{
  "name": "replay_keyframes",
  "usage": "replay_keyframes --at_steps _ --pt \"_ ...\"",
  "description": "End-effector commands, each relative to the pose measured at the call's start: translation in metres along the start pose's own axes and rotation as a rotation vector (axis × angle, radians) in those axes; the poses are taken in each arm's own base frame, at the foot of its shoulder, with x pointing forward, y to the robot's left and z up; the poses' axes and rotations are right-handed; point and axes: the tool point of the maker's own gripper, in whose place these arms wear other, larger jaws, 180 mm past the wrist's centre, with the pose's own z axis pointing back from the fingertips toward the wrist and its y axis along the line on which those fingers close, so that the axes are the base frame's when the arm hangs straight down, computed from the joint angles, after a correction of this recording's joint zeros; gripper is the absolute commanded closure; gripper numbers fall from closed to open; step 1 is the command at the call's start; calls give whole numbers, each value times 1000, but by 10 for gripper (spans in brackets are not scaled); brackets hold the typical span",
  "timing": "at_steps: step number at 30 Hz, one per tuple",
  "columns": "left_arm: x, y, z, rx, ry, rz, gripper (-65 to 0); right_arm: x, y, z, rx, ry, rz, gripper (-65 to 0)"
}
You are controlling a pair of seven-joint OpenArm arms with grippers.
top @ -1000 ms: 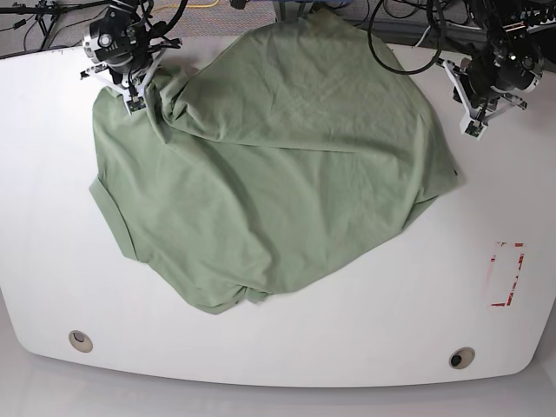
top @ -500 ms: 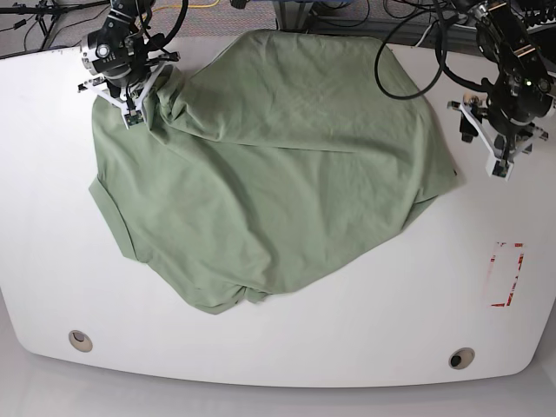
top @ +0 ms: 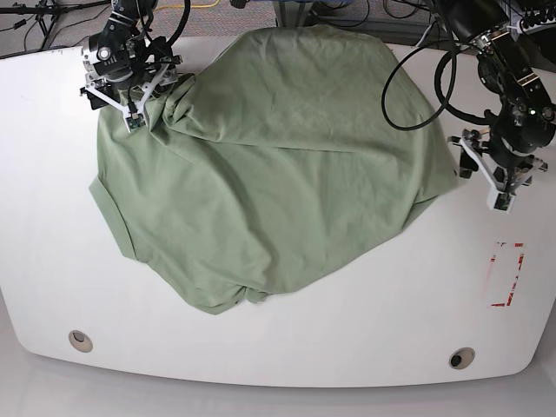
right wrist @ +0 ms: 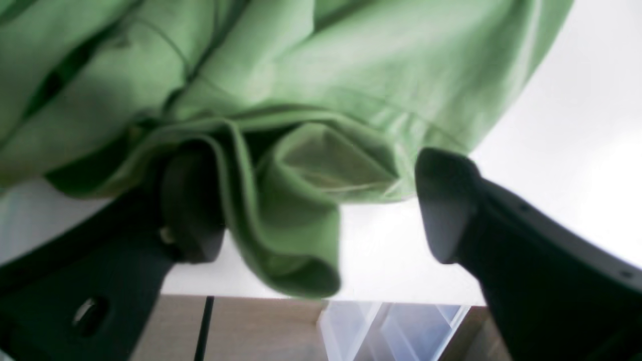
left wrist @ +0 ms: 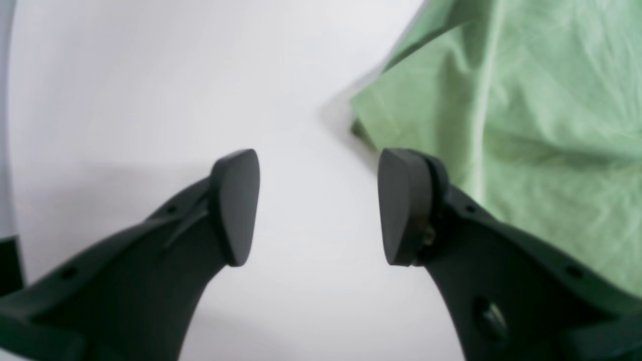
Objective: Fold the T-shirt properly
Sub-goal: 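Move both grippers to the polo's side edges and grasp them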
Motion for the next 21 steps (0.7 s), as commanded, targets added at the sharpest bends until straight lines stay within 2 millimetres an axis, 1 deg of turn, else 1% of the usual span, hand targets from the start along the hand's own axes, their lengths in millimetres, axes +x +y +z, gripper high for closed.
replay_keyframes --at_steps 1,5,8,11,15,20,21 --pt "15 -15 -3 -40 -45 -18 -353 19 -19 5 -53 -48 9 -590" --pt "18 -34 -8 -83 -52 -10 -353 23 -49 10 -144 -32 7 -609" --pt "18 -42 -10 -101 -57 1 -353 18 -67 15 -220 32 18 -614" --pt "17 -49 -13 -120 -52 15 -351 15 -79 19 -265 69 29 -614" --pt "9 -55 -20 -145 -29 34 -351 14 -89 21 -288 75 42 -610" --pt "3 -59 -26 -164 -7 46 -351 16 -101 25 -315 72 60 -609" --pt "2 -59 -26 -166 -6 47 -351 20 -104 26 -321 64 61 -609"
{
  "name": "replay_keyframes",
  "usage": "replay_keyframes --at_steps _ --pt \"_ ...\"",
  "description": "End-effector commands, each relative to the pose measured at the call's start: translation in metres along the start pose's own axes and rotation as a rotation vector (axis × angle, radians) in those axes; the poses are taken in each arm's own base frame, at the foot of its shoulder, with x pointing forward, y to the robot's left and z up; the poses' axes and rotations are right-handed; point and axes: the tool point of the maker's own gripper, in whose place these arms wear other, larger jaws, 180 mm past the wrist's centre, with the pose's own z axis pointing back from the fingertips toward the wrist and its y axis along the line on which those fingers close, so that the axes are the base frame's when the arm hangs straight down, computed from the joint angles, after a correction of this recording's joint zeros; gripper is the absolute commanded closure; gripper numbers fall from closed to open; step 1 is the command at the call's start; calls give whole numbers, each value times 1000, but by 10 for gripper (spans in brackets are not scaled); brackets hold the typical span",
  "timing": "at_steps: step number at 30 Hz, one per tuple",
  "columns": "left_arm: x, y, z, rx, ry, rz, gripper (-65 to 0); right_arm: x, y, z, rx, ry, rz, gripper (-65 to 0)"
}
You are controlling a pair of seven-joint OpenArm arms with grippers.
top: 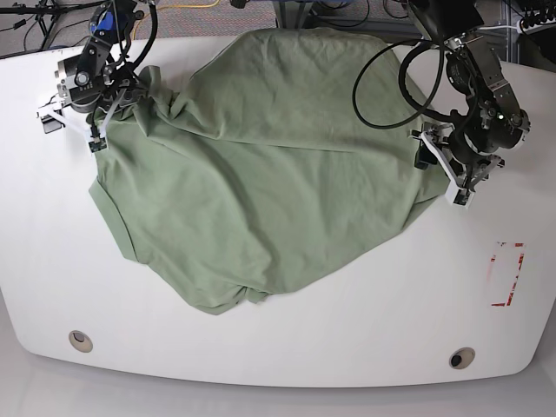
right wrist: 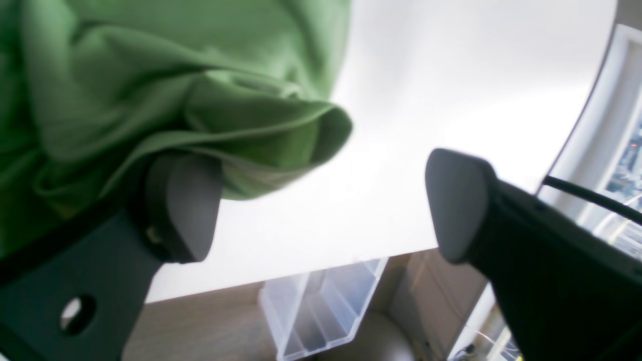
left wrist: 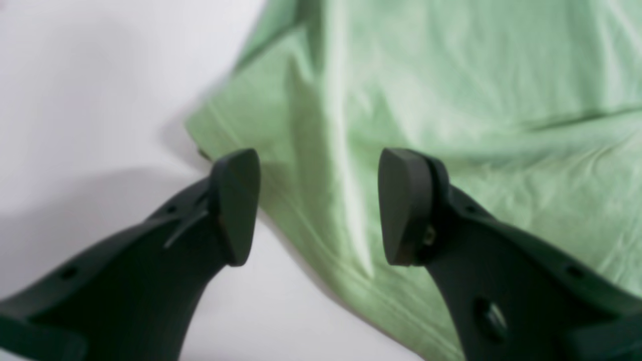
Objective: Fold the T-shirt properly
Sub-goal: 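Move both grippers to the polo's side edges and grasp them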
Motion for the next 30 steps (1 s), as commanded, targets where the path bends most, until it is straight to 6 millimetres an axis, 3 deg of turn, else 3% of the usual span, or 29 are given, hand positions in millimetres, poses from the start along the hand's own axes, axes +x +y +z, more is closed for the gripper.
replay_keyframes --at_steps 1,10,15,22,30 --pt "12 1 2 0 -41 -4 -351 13 -21 6 -55 -37 0 -607" --pt "2 -1 -7 -24 -11 15 -351 51 -57 8 -113 -117 -117 -607" --pt "-5 -3 -12 -40 10 29 -351 70 -90 8 -155 -154 -156 -607" --pt "-11 -7 -24 -71 5 58 -351 117 -99 4 -115 -232 -212 -607" --pt "-13 -16 -33 -106 12 45 -351 160 -76 -3 10 -303 -267 -607"
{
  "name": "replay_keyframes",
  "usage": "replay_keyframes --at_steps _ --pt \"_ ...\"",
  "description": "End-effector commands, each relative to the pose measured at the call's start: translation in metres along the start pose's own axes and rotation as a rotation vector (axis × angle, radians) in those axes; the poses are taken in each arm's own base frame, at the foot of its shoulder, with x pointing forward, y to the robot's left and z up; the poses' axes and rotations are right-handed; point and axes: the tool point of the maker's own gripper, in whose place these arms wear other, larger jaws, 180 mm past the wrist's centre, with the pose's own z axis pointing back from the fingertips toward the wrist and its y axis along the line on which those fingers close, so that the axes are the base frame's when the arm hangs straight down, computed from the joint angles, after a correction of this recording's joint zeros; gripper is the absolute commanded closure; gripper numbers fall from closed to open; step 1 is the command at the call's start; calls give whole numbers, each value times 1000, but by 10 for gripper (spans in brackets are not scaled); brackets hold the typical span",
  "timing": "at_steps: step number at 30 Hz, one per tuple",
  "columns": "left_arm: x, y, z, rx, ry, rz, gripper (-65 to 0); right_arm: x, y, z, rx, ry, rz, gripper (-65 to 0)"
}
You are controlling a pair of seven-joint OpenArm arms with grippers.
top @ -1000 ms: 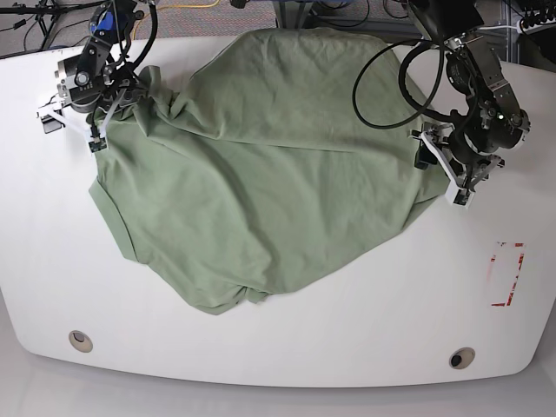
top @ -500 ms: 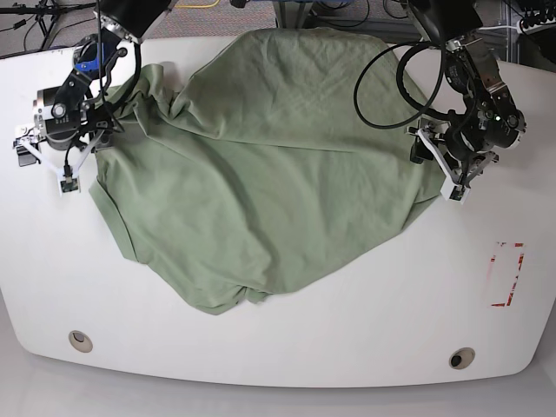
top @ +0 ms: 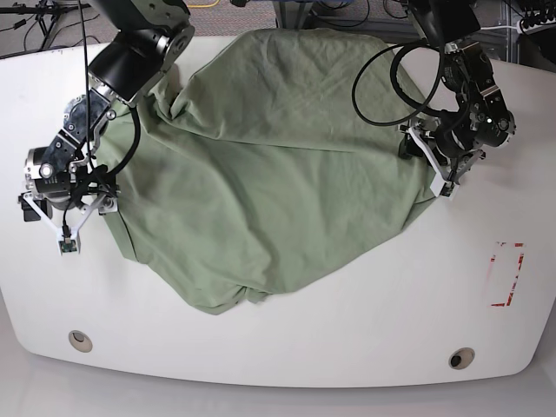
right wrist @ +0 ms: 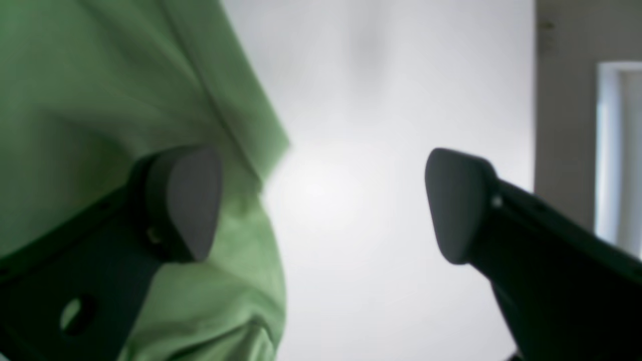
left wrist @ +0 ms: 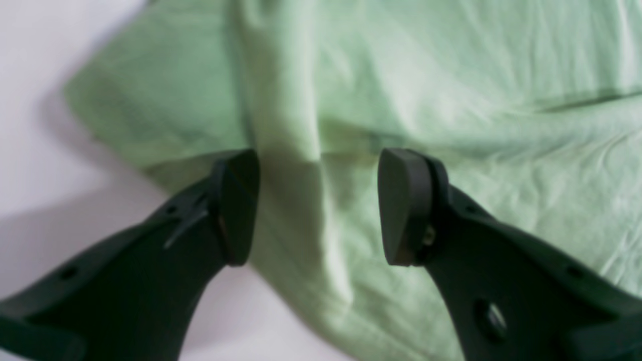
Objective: Fold the T-shirt properly
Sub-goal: 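Move both grippers to the polo's side edges and grasp them, then drag both grippers outward along the polo to smooth it flat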
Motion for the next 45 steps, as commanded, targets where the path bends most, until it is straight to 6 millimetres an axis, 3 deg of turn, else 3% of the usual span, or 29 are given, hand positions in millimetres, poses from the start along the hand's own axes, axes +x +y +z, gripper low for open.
replay_keyframes --at_steps 1,4,11,22,26,32,40,45 --pt "10 1 -1 -7 -31 -2 -351 18 1 -1 10 -34 -23 -607" --pt "6 10 -5 3 -19 28 -351 20 18 -7 53 -30 -12 -606" --pt "24 35 -25 13 -20 72 -351 20 47 -14 111 -77 20 -606" --pt "90 65 -53 -9 -72 3 -351 7 66 -26 163 -90 46 -604" --pt "121 77 -50 5 -108 -28 -351 2 69 -33 182 -87 44 -604" --pt "151 93 -40 42 -121 -94 -351 2 72 -41 201 -98 41 -604" --pt "154 131 -17 128 -100 -151 -351 24 76 -43 221 -183 29 -604" --pt "166 147 -1 162 -140 -161 -351 37 82 -49 250 -199 12 -604"
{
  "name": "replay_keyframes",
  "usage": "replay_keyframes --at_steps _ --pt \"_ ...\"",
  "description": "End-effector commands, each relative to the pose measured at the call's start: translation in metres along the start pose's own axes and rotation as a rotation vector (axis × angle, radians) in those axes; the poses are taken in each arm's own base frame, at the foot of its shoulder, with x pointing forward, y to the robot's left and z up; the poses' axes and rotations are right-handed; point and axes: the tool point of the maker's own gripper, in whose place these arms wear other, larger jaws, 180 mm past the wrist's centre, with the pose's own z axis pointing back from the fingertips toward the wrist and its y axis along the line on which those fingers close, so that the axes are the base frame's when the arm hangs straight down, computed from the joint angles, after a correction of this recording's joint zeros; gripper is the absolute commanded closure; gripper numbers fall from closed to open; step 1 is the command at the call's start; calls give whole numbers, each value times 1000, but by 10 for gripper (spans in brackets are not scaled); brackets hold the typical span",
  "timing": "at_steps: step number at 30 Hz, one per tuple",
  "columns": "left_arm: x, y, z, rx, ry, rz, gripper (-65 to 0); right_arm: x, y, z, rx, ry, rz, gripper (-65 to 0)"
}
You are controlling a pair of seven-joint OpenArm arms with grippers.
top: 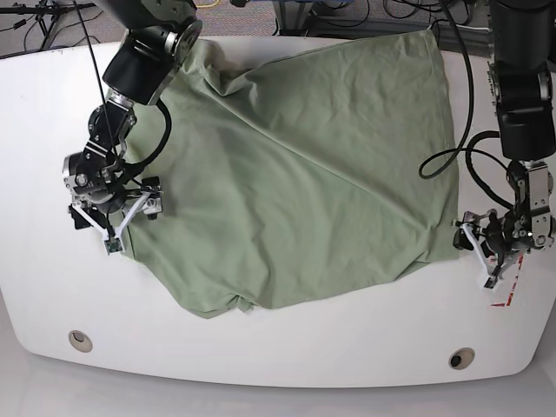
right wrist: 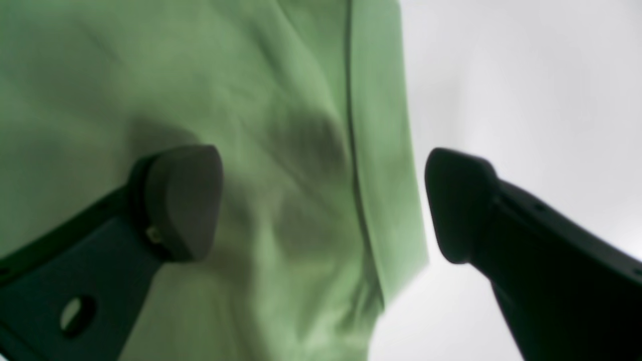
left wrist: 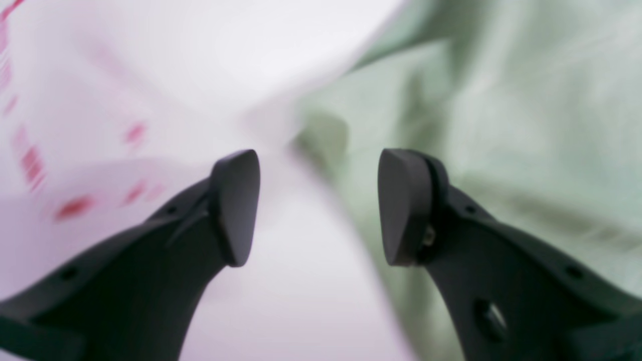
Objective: Fold the T-shirt properly
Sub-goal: 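Drag both grippers outward along the polo to smooth it flat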
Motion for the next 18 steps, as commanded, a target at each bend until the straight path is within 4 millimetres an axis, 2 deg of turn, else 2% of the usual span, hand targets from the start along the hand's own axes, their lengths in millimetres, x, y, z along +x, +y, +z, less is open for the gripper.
replay_keyframes --at_steps 1,6,8,9,11,15,16,17,18 --pt "35 21 19 34 -94 -8 -351 29 -7 -1 -5 -62 -7 -604" --pt "40 19 30 13 -84 -52 -351 44 -5 -5 12 -84 -20 -604" --pt "48 14 40 -3 -106 -64 -351 51 1 -9 31 -92 -30 -583" --pt "46 13 42 -10 -101 -64 -351 53 1 -11 36 -92 -32 -569" --pt "38 6 47 -20 -97 -52 -350 59 4 -13 48 -98 -38 -509" --pt "42 -31 57 -44 -155 -30 -350 74 6 -17 68 -112 -47 -298" --pt "41 -36 59 -44 -159 -29 -350 76 7 -19 72 -112 -49 -268" --pt "38 -48 62 -41 -173 -23 -339 77 10 -22 86 -107 -54 -195" --pt "36 -56 63 -42 -181 -16 -331 79 12 -24 95 -107 -57 -154"
